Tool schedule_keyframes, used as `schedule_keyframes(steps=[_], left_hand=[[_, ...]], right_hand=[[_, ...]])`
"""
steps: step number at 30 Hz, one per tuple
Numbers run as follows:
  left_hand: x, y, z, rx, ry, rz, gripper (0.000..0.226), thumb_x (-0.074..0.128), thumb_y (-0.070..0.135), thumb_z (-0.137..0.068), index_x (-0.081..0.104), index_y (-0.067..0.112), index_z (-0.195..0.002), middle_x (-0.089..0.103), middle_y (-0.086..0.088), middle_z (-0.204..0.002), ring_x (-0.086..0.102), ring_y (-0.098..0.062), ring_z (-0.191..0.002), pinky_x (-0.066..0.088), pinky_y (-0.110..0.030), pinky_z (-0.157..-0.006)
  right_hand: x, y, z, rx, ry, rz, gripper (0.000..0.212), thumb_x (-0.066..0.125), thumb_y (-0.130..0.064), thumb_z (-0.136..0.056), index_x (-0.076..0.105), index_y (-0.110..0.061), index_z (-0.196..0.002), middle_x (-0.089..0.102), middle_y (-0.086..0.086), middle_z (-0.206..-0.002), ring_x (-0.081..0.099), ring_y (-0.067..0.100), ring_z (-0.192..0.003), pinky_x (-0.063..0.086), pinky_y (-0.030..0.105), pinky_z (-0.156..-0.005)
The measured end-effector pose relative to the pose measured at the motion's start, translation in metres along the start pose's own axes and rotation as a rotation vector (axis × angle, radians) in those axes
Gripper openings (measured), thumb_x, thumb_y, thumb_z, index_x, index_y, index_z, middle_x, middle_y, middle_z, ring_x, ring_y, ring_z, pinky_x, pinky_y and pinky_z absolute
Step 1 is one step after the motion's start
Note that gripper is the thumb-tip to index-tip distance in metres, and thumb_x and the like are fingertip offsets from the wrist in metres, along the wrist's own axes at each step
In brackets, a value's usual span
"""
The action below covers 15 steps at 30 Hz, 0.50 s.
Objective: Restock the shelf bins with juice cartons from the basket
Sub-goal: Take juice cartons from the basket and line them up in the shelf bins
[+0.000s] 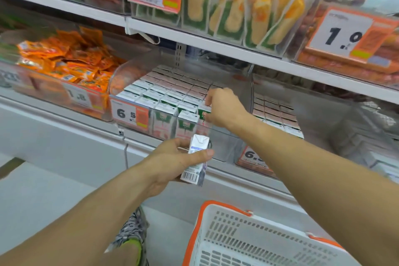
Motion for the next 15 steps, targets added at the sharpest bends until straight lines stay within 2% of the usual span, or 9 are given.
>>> schedule_keyframes(steps=[3,6,8,10,11,13,15], left_hand=[[0.004,0.005,0.003,0.001,-0.018,0.107,0.056,0.079,0.04,-0.071,0.065,0.006,-0.114,0.075,-0.015,-0.099,0.069,-0.021,-0.072,0.061,-0.039,-0.074],[0.011,0.011,0.009,0.002,-0.083,0.148,0.062,0.073,0.045,-0.068,0.069,-0.001,-0.11,0.071,-0.023,-0.097,0.063,-0.026,-0.07,0.058,-0.043,-0.083],[0.015,0.013,0.012,0.013,-0.114,0.14,0.065,0.073,0.048,-0.07,0.07,-0.005,-0.108,0.068,-0.027,-0.095,0.061,-0.028,-0.071,0.058,-0.041,-0.081],[0.022,0.015,0.013,0.031,-0.138,0.134,0.066,0.071,0.049,-0.074,0.069,-0.007,-0.108,0.064,-0.026,-0.086,0.059,-0.028,-0.068,0.058,-0.038,-0.075],[0.028,0.016,0.014,0.038,-0.158,0.139,0.062,0.068,0.049,-0.078,0.07,-0.006,-0.108,0.065,-0.025,-0.086,0.06,-0.028,-0.068,0.057,-0.036,-0.072],[0.045,0.02,0.017,0.042,-0.215,0.162,0.053,0.062,0.046,-0.086,0.071,0.0,-0.11,0.071,-0.025,-0.099,0.065,-0.03,-0.075,0.057,-0.035,-0.066],[0.067,0.023,0.019,0.027,-0.277,0.183,0.051,0.06,0.045,-0.088,0.07,0.003,-0.114,0.069,-0.028,-0.11,0.065,-0.032,-0.083,0.055,-0.033,-0.061]], right_hand=[[0.001,0.006,0.008,0.027,-0.065,-0.081,0.027,0.075,-0.017,-0.084,0.067,-0.009,-0.109,0.067,0.012,-0.11,0.058,0.028,-0.11,0.045,0.028,-0.079],[-0.01,0.007,0.021,0.013,-0.132,-0.13,0.032,0.061,-0.01,-0.092,0.062,-0.015,-0.124,0.064,0.008,-0.124,0.056,0.024,-0.119,0.036,0.021,-0.078],[-0.028,0.007,0.039,-0.038,-0.127,-0.164,0.042,0.053,-0.001,-0.091,0.058,-0.018,-0.129,0.062,0.007,-0.126,0.056,0.023,-0.118,0.041,0.023,-0.083],[-0.048,0.016,0.064,-0.085,-0.124,-0.274,0.043,0.051,0.002,-0.09,0.059,-0.021,-0.126,0.064,0.002,-0.119,0.063,0.021,-0.109,0.053,0.033,-0.09],[-0.055,0.025,0.079,-0.092,-0.153,-0.353,0.041,0.052,0.001,-0.09,0.06,-0.022,-0.123,0.065,-0.002,-0.114,0.066,0.019,-0.102,0.056,0.038,-0.089],[-0.062,0.046,0.11,-0.11,-0.291,-0.514,0.034,0.061,-0.006,-0.092,0.06,-0.024,-0.121,0.067,-0.005,-0.111,0.07,0.019,-0.094,0.059,0.041,-0.083],[-0.062,0.07,0.139,-0.103,-0.408,-0.649,0.034,0.072,-0.016,-0.09,0.06,-0.025,-0.12,0.071,0.0,-0.11,0.071,0.019,-0.094,0.059,0.038,-0.083]])
Point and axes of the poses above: each hand's wrist, its own z-axis away from the middle knuckle, its own x-axis out of the palm, y = z × x, the point moved 4 cm from there along -z, towards the middle knuckle
